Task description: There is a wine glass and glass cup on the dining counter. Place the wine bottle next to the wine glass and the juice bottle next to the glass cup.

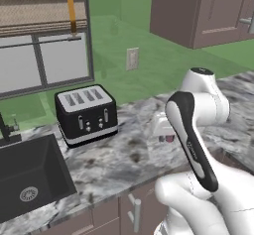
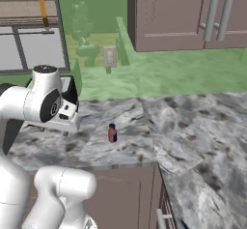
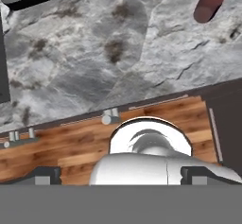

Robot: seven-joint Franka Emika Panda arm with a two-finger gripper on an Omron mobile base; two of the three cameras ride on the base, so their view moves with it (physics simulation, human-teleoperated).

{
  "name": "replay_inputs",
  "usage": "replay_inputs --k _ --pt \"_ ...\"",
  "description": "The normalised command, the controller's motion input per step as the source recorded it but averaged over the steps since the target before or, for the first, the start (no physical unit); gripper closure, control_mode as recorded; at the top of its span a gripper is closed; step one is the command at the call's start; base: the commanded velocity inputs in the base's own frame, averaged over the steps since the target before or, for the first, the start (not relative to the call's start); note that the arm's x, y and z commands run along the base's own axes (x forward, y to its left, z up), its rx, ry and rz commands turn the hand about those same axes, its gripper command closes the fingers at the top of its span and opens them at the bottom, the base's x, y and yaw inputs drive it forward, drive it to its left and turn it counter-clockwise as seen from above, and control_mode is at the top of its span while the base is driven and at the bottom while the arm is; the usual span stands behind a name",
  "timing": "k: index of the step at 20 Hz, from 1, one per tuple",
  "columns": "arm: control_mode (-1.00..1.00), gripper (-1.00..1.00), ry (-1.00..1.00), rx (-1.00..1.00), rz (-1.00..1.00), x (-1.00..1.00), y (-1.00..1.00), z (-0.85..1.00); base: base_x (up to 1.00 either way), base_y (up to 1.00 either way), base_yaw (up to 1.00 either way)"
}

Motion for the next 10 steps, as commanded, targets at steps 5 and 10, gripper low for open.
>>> replay_inputs --k 5,10 --pt "-1.00 -1.00 0.18 0.00 -0.15 0.26 -0.20 0.26 0.00 0.00 0.00" --pt "-1.00 -1.00 0.08 -0.05 -0.10 0.14 -0.31 0.10 0.00 0.00 0.00"
